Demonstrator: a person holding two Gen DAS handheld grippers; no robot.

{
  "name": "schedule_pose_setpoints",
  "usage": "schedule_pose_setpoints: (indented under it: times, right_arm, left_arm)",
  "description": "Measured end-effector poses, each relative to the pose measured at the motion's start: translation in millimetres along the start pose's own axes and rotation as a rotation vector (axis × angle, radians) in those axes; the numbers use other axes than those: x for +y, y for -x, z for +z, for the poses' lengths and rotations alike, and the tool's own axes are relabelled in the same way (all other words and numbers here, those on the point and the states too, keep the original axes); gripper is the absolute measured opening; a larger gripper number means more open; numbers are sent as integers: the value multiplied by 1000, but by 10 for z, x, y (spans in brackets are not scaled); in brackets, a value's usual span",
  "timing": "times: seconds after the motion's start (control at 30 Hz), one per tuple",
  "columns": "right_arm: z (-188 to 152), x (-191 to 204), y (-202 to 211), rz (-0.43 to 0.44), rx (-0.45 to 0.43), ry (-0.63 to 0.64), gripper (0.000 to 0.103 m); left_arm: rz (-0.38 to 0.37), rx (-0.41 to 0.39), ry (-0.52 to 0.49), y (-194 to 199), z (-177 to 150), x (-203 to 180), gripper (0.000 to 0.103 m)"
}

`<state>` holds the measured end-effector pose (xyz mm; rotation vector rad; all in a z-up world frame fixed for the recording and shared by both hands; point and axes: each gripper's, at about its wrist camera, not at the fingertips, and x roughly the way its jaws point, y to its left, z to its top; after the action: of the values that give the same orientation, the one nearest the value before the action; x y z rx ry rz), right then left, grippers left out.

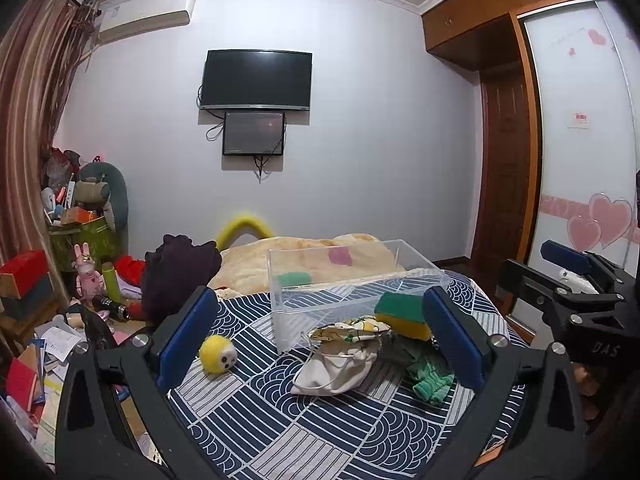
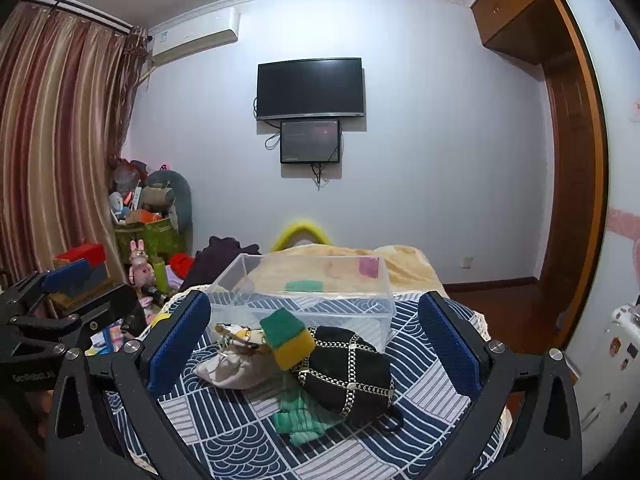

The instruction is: Organize soft objects

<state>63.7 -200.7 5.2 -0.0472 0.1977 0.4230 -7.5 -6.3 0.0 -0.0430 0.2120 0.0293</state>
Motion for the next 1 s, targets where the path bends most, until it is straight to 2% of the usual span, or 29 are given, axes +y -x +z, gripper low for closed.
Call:
schedule_pose_setpoints:
  times: [1.0]
  right_arm:
    - [-13, 56, 14, 19, -1, -8, 103]
  left_arm:
    - [-9, -10, -5, 20, -17, -53, 103]
